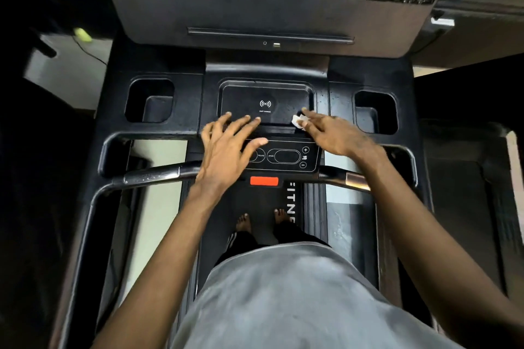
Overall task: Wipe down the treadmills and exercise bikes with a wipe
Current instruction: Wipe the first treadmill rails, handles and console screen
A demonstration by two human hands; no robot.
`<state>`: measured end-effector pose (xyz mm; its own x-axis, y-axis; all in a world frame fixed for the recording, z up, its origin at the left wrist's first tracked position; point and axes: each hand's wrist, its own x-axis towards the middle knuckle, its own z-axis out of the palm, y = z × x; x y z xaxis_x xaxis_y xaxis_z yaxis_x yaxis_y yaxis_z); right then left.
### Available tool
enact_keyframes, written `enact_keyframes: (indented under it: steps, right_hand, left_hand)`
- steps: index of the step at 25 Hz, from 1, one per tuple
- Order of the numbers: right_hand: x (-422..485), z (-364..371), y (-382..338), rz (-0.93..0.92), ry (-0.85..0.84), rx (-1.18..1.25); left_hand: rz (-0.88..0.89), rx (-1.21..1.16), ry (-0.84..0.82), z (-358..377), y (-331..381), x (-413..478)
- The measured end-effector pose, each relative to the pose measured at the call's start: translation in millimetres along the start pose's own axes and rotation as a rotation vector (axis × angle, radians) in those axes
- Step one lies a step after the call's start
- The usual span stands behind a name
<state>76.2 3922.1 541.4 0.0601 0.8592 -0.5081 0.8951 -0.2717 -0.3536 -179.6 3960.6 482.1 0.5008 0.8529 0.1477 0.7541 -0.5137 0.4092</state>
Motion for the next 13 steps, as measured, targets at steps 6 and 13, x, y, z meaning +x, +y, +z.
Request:
enact_keyframes:
  steps: [6,13]
  right_hand:
    - [-2.0,11.9,28.2,-0.100,0.084,0.089]
    - [85.5,6.5,22.2,-0.520,-0.088,-0.284]
  left_hand:
    - [-0.088,0.080,0.018,20.5,39.8,7.6]
    - [-0.140,0.107,0.042,18.8,46.5,5.3]
